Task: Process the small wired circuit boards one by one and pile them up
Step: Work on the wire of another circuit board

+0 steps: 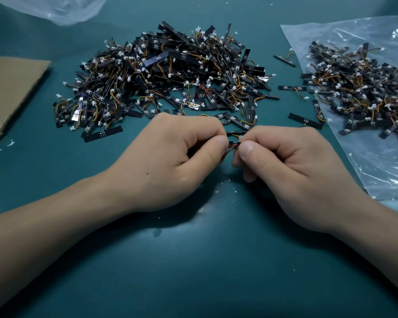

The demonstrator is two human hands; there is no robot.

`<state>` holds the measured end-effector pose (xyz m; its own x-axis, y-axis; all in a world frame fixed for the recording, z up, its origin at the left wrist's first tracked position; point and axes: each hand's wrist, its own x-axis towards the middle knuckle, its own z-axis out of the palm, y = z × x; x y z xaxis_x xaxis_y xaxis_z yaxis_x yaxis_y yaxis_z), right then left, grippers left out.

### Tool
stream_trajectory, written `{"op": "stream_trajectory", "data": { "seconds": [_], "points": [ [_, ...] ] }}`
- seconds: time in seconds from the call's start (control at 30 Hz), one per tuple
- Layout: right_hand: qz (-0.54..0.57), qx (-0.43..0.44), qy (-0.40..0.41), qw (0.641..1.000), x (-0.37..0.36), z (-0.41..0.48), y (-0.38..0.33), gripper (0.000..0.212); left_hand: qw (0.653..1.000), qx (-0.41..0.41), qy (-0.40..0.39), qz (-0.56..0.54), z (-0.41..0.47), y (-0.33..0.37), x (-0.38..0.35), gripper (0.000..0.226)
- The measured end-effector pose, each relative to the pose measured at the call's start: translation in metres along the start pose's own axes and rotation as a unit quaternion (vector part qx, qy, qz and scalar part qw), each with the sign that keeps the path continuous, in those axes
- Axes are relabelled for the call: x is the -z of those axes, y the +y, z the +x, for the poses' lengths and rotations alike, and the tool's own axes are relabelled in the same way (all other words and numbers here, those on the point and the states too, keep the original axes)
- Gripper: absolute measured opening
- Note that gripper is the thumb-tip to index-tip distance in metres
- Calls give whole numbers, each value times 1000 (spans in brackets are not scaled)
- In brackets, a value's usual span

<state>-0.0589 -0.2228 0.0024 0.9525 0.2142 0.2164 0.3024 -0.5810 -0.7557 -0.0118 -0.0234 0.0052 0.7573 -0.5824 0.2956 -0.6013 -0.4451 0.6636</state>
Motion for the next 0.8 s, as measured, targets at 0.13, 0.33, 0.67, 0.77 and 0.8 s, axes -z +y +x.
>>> {"op": "stream_trajectory", "data": {
  "seconds": [0.13, 0.33, 0.67, 0.77, 0.8],
  "points": [
    [-7, 14, 1, 1000, 0, -1, -1, 25, 1000, 15, -10, -11, 0, 0, 0, 28],
    [-2, 17, -1, 1000, 3, 2, 2, 26, 1000, 8, -9, -3, 1, 0, -2, 29],
    [-8, 4, -20, 1000, 2, 1, 0, 28, 1000, 4, -4, -19, 1, 0, 1, 28],
    [1, 1, -17, 1000, 2, 1, 0, 28, 1000, 3, 2, -24, 1, -1, 1, 29],
    [7, -1, -15, 1000, 2, 1, 0, 28, 999, 2, -1, -33, 1, -1, 1, 29]
  ]
}}
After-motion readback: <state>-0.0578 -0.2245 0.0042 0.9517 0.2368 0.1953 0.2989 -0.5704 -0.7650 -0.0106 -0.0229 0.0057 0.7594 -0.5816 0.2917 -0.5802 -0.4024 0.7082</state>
